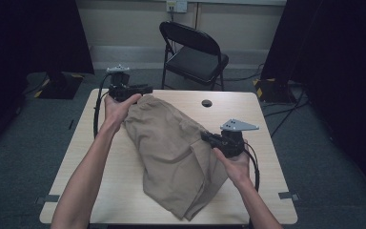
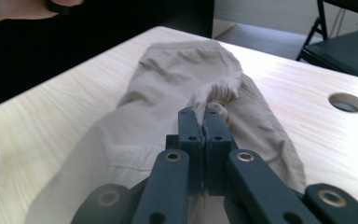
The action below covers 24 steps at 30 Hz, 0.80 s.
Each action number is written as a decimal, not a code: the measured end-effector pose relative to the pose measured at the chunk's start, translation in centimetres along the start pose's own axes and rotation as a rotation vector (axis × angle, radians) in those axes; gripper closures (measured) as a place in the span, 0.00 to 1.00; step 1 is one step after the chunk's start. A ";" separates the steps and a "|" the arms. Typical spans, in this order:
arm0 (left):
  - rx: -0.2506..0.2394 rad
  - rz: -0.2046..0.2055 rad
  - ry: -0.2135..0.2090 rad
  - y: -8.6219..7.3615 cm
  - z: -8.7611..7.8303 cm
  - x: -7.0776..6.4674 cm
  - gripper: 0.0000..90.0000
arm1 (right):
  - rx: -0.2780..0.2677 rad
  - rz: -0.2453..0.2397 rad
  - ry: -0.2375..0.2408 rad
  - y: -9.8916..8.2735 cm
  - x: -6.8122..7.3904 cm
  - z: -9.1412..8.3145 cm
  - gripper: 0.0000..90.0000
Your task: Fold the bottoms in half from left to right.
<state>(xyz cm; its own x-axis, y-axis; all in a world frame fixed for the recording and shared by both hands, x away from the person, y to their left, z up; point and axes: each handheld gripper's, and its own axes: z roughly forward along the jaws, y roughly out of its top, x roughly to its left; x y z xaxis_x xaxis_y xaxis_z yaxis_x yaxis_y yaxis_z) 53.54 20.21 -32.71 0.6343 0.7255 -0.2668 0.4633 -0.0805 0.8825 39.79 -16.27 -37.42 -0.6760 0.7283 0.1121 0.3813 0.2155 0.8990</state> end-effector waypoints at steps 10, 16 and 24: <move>0.057 0.008 0.016 -3.8 -0.4 0.6 0.72 | 0.032 0.041 -0.126 -2.3 -2.6 -1.1 0.81; 0.090 0.003 0.015 -6.4 -0.8 0.9 0.73 | 0.072 0.040 -0.123 -3.6 -2.9 -1.7 0.73; 0.135 -0.032 0.025 -9.9 -0.9 2.1 0.75 | 0.152 0.054 -0.139 -6.0 -4.5 -2.3 0.67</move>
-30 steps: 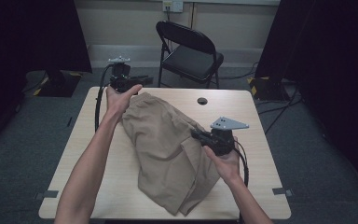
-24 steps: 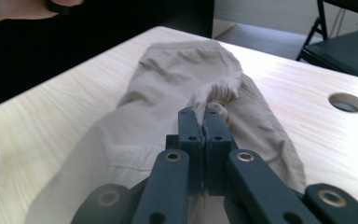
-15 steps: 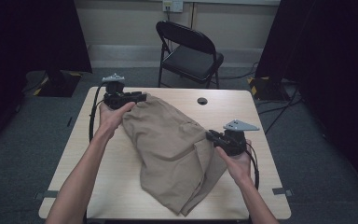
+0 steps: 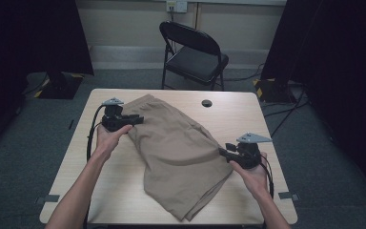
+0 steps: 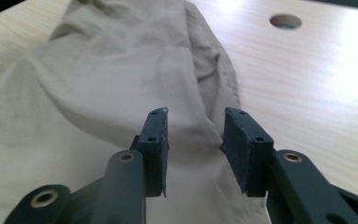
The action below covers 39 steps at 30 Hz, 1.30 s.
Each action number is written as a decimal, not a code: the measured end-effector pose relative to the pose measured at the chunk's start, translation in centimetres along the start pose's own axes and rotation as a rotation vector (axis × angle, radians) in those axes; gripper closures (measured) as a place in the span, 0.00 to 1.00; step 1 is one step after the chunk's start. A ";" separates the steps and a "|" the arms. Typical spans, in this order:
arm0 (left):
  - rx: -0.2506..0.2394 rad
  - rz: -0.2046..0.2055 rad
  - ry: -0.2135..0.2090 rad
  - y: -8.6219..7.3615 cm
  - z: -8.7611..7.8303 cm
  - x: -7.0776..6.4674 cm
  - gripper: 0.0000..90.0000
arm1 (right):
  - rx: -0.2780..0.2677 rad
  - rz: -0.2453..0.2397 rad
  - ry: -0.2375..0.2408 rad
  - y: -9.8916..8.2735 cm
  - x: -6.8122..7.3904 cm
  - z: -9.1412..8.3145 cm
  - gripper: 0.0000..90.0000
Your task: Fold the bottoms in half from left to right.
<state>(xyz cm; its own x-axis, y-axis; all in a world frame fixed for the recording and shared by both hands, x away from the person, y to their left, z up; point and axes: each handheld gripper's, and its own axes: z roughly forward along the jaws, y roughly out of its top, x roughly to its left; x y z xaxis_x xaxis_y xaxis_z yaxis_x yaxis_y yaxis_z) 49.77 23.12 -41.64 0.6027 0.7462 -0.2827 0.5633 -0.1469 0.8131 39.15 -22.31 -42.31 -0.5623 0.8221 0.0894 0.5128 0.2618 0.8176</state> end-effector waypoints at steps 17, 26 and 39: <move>0.035 0.010 0.004 -1.1 1.8 -0.3 0.74 | 0.005 -0.017 0.026 0.9 -1.9 4.4 1.00; 0.122 0.013 -0.019 -3.6 5.6 -1.6 0.74 | 0.146 0.008 -0.101 -1.8 -4.8 7.0 1.00; 0.173 0.001 0.017 -5.3 6.0 -0.9 0.72 | 0.206 -0.002 0.011 -3.6 -2.2 5.9 1.00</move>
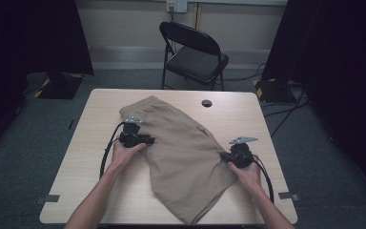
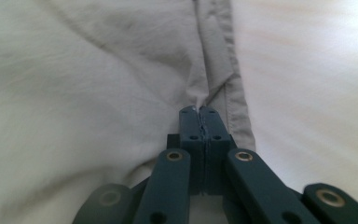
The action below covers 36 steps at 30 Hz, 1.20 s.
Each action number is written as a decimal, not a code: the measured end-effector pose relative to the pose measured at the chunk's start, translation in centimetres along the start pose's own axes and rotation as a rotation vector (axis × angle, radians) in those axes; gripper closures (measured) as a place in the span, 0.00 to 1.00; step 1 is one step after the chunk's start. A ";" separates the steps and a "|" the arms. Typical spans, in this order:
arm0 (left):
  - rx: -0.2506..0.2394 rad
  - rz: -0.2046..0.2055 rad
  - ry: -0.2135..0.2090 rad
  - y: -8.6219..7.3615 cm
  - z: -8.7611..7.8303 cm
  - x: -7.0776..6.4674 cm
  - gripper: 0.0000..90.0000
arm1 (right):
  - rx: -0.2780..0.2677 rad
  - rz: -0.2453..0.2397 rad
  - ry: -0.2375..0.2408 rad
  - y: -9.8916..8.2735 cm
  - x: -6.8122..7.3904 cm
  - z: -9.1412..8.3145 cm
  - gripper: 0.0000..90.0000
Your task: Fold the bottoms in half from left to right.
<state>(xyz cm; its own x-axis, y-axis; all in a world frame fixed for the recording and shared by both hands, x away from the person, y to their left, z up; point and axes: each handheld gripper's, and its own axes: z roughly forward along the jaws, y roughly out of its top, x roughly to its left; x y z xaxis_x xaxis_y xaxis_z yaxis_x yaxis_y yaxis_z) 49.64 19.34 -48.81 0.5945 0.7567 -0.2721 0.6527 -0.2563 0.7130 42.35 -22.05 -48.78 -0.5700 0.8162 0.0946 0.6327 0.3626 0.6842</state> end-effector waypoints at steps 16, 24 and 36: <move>0.001 0.013 0.023 -0.1 -1.8 1.3 0.72 | -0.097 -0.062 0.092 1.7 4.1 -1.3 0.77; 0.001 0.048 0.007 -0.7 -4.0 0.8 0.74 | -0.150 -0.076 0.109 6.5 4.0 2.3 0.77; 0.002 0.037 -0.022 -2.1 -3.9 0.5 0.73 | -0.102 -0.121 0.090 7.4 4.7 6.4 1.00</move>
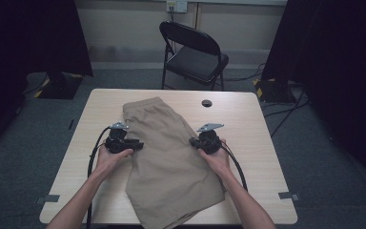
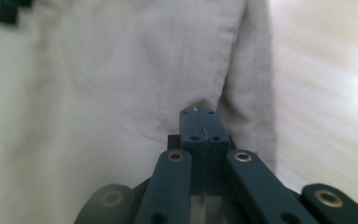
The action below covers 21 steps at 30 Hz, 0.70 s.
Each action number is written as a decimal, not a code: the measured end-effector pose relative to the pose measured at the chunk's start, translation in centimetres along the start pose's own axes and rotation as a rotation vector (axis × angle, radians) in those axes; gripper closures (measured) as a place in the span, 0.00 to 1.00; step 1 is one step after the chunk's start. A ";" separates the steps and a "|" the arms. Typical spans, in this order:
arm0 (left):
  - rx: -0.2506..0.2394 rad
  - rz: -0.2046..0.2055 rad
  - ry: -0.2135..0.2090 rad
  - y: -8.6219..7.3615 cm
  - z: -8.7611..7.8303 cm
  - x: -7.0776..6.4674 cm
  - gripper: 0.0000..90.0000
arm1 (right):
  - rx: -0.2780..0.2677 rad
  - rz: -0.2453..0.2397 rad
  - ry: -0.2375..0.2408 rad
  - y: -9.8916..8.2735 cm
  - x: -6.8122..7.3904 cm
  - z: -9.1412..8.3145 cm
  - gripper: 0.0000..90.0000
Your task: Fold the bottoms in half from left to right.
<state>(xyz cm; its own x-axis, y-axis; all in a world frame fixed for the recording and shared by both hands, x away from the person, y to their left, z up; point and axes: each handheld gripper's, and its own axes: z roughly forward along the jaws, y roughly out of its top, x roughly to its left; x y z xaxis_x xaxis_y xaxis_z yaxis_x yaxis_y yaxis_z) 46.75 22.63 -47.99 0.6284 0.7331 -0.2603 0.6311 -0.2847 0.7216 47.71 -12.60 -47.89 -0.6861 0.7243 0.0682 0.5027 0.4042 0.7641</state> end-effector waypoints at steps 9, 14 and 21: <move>0.012 0.013 0.014 0.1 1.2 -0.4 0.71 | 0.014 0.043 -0.067 -0.6 -2.0 -0.6 1.00; 0.026 0.043 0.032 0.1 1.8 -0.9 0.68 | 0.041 0.046 -0.073 -1.4 -2.2 0.3 1.00; 0.014 0.072 0.055 0.2 2.4 -0.6 0.69 | 0.077 0.015 -0.061 -1.7 -1.3 -0.4 1.00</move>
<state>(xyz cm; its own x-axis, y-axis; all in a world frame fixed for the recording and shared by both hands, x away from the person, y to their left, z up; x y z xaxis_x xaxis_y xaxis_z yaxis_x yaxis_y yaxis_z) 47.63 20.67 -49.21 0.6465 0.7432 -0.1725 0.5921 -0.3461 0.7278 47.54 -14.45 -49.00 -0.6461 0.7623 0.0378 0.5532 0.4337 0.7112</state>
